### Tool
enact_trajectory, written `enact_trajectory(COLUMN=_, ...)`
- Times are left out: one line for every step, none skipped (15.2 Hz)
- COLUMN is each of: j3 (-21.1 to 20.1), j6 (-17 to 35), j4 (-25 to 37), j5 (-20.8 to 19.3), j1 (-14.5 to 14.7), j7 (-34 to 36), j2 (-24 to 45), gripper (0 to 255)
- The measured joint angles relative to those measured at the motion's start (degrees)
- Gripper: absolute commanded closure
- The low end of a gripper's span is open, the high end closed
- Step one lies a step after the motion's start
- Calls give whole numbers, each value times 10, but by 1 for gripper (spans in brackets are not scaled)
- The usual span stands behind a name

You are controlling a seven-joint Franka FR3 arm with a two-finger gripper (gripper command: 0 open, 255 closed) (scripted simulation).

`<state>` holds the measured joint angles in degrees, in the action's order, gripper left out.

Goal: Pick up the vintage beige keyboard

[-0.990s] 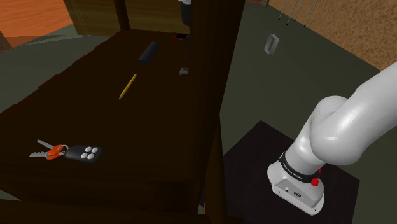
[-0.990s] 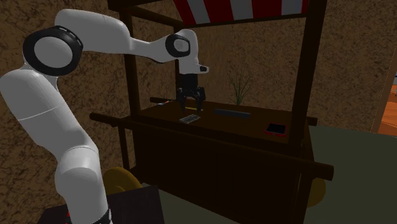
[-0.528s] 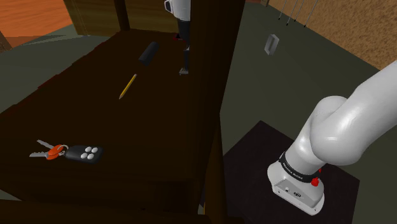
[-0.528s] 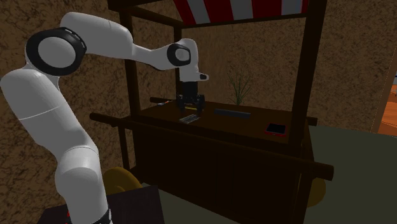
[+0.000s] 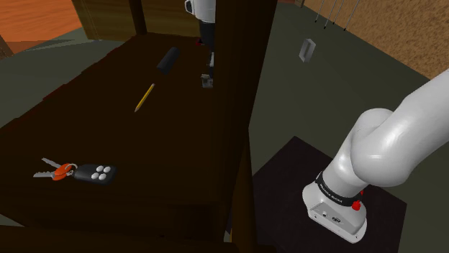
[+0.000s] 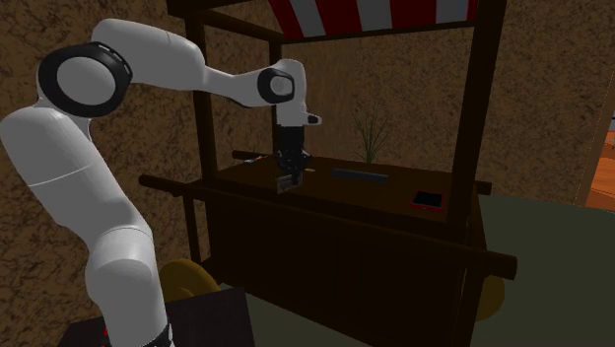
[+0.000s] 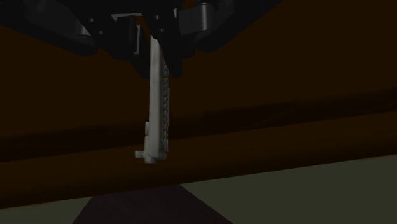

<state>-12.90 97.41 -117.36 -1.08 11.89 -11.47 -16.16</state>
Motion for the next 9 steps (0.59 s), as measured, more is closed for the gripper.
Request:
enact_trajectory(j3=1, j6=3, j4=-4, j5=1, j1=0, j7=-2, j2=-3, gripper=255)
enact_trajectory(j3=0, j6=3, j4=-1, j5=0, j1=0, j7=-1, j2=-1, gripper=255)
enact_trajectory(j3=-3, j6=1, j4=-1, j5=-9, j1=-2, j7=1, j2=-1, gripper=255)
enact_trajectory(j3=-4, j6=-4, j4=3, j5=-22, j1=-4, j7=1, j2=0, gripper=255)
enact_trajectory(j3=-4, j6=-10, j4=8, j5=-28, j1=-6, j7=0, j2=2, gripper=255)
enact_trajectory(j3=-4, j6=-18, j4=12, j5=-32, j1=-7, j7=-1, j2=1, gripper=255)
enact_trajectory(j3=-4, j6=-26, j4=20, j5=-34, j1=-8, j7=-1, j2=2, gripper=255)
enact_trajectory(j3=-3, j6=-31, j4=25, j5=-35, j1=-8, j7=-2, j2=2, gripper=255)
enact_trajectory(j3=-3, j6=-38, j4=33, j5=-36, j1=-9, j7=-4, j2=3, gripper=255)
